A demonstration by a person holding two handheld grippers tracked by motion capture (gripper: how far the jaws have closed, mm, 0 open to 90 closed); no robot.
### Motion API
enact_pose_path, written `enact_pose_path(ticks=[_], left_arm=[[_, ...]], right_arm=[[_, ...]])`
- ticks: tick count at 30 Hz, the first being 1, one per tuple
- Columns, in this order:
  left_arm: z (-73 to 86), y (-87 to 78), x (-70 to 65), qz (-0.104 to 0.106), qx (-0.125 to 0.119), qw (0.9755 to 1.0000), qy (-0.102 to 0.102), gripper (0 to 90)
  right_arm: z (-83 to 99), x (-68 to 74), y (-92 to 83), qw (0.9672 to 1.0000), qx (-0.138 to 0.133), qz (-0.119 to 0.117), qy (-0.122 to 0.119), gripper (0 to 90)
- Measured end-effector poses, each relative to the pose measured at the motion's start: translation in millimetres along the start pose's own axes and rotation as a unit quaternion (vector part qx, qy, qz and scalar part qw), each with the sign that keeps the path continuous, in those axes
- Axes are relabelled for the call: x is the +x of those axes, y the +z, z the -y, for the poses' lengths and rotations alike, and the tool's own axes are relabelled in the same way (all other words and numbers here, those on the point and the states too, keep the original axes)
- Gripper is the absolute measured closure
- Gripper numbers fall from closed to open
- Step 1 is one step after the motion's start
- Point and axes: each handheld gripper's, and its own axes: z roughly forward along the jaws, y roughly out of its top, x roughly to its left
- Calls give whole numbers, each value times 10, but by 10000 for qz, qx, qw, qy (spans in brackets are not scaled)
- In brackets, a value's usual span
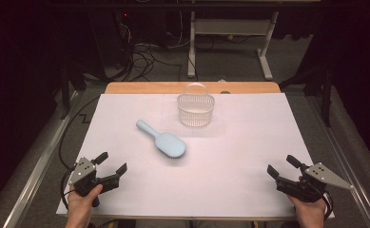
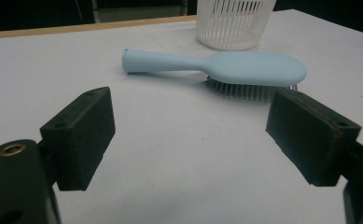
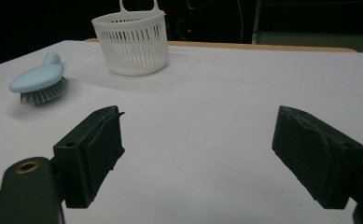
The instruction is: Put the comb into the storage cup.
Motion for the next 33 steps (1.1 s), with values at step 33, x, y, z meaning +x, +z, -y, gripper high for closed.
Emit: enact_pose_path(ticks=[33], left_arm=[[-68,5,-18,124,-148,9997,-125,164]], right_arm=[[3,12,2,9999,36,-114,-35,169]])
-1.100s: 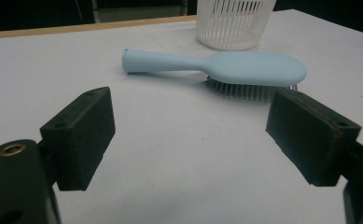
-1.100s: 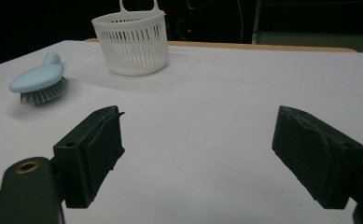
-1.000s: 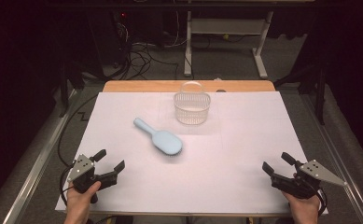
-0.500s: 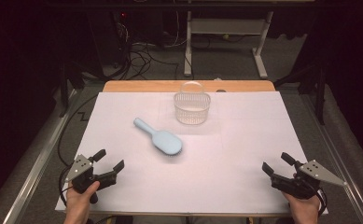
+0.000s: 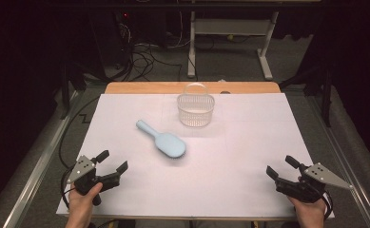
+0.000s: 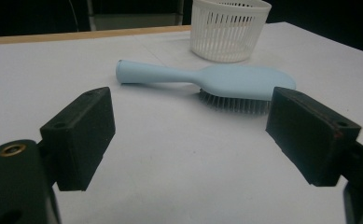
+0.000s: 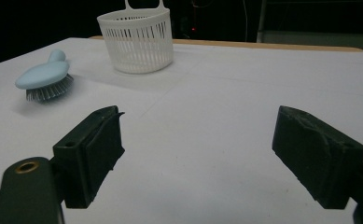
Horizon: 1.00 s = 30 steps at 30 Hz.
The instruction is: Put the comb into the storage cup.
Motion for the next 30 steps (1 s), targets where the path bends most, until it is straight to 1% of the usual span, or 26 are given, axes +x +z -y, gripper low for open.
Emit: enact_pose_path(ticks=[6,9,11,13,15,19,20,22,23,25,27,30], left_arm=[[-35,36,0,33,-16,10000,1,165],[-49,36,12,0,-61,10000,-35,165],[-58,32,21,-26,-90,9999,-56,165],[-68,33,21,-28,-135,9999,-48,165],[-79,48,23,-24,-119,9999,-33,165],[-104,96,18,-56,-120,9999,-74,172],[-115,97,11,-45,-155,9999,-56,180],[-127,113,2,-10,-140,9999,50,180],[-128,130,5,5,-113,9999,53,181],[-133,166,6,79,-81,9999,-11,185],[-144,175,-5,104,-86,9999,36,185],[-164,179,-2,122,-114,9999,32,185]], right_arm=[[0,12,3,10000,-10,-36,-33,176],[-1,17,6,10000,-4,-69,-51,177],[2,17,10,9999,16,-154,-49,182],[3,16,10,9998,17,-183,-53,183],[5,15,13,9998,15,-195,-67,183],[7,13,7,9997,0,-231,-58,184],[7,10,14,9998,4,-216,-47,184],[6,9,19,9998,8,-213,-18,184],[5,11,21,9998,17,-208,-19,184],[4,19,10,9997,-11,-221,-54,185],[5,10,21,9998,14,-213,-9,185],[5,9,26,9998,20,-202,-13,185]])
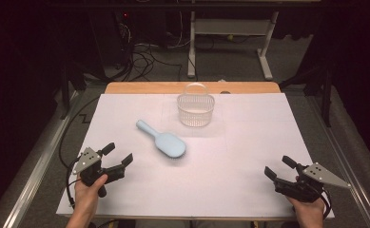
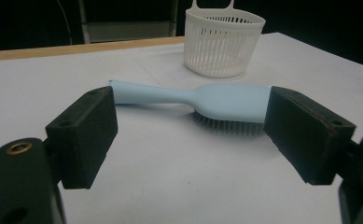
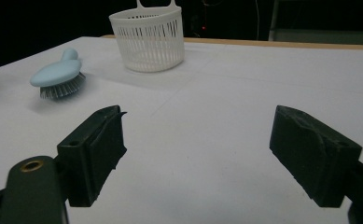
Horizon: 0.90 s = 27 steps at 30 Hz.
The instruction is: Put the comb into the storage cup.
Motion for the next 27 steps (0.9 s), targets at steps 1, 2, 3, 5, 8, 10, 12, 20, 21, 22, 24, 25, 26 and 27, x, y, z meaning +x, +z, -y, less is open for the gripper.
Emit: enact_pose_path(ticks=[1,2,3,5,8,10,12,20,21,22,24,25,26,27], left_arm=[[-5,3,2,-16,1,10000,12,185],[-11,7,4,-26,8,10000,22,185],[-17,12,5,-29,18,10000,31,185],[-29,24,4,-25,27,10000,41,185],[-50,50,-5,-16,43,10000,73,185],[-61,73,-11,6,53,9999,87,185],[-71,97,-12,5,77,9999,126,184],[-115,210,-12,-66,224,9994,250,201],[-123,225,-12,-57,245,9993,264,202],[-133,240,-13,-58,270,9992,292,202],[-152,273,-11,-31,302,9990,317,204],[-162,290,-8,-10,320,9990,320,204],[-171,308,-6,-3,334,9989,325,204],[-181,325,-4,2,356,9987,353,205]], right_arm=[[-1,4,-2,10000,-11,-3,-25,185],[-1,4,-2,10000,-11,-3,-25,185],[0,4,-4,10000,-8,-5,-25,185],[1,3,-6,10000,-7,1,-14,185],[2,-1,-4,10000,1,-16,1,185],[1,0,-4,10000,-5,-20,0,185],[2,-1,-2,10000,-5,-15,-3,186],[4,-6,1,10000,1,-29,13,187],[4,-6,0,10000,0,-28,13,187],[4,-6,0,10000,-1,-26,11,187],[5,-6,0,10000,0,-29,13,187],[5,-6,0,10000,0,-32,14,188],[5,-6,2,10000,2,-32,12,188],[4,-5,5,10000,7,-33,12,188]])
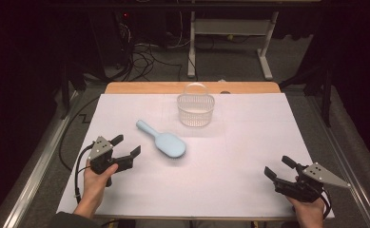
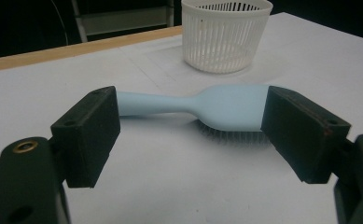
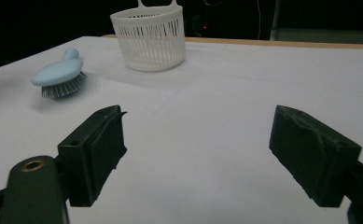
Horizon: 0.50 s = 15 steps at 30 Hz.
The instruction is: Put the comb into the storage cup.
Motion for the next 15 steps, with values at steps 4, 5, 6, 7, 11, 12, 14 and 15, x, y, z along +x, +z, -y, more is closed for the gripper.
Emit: enact_pose_path(ticks=[4,5,6,7,11,12,14,15], left_arm=[[-53,53,3,27,21,10000,60,205],[-68,64,2,28,24,10000,72,204],[-84,75,1,31,23,10000,82,204],[-101,86,1,32,25,9999,103,204],[-170,138,7,57,34,9999,154,198],[-187,155,9,70,31,9999,146,198],[-220,188,14,110,68,9998,150,194],[-236,205,16,111,81,9998,160,192]], right_arm=[[1,-1,0,10000,17,-4,-8,189],[1,-1,1,10000,17,-6,-12,190],[1,-1,1,10000,17,-6,-12,190],[2,-2,2,10000,24,-9,-20,190],[1,6,4,10000,33,-19,-23,191],[1,6,4,10000,33,-19,-23,191],[1,8,4,10000,35,-21,-24,191],[1,7,5,10000,37,-26,-26,192]])
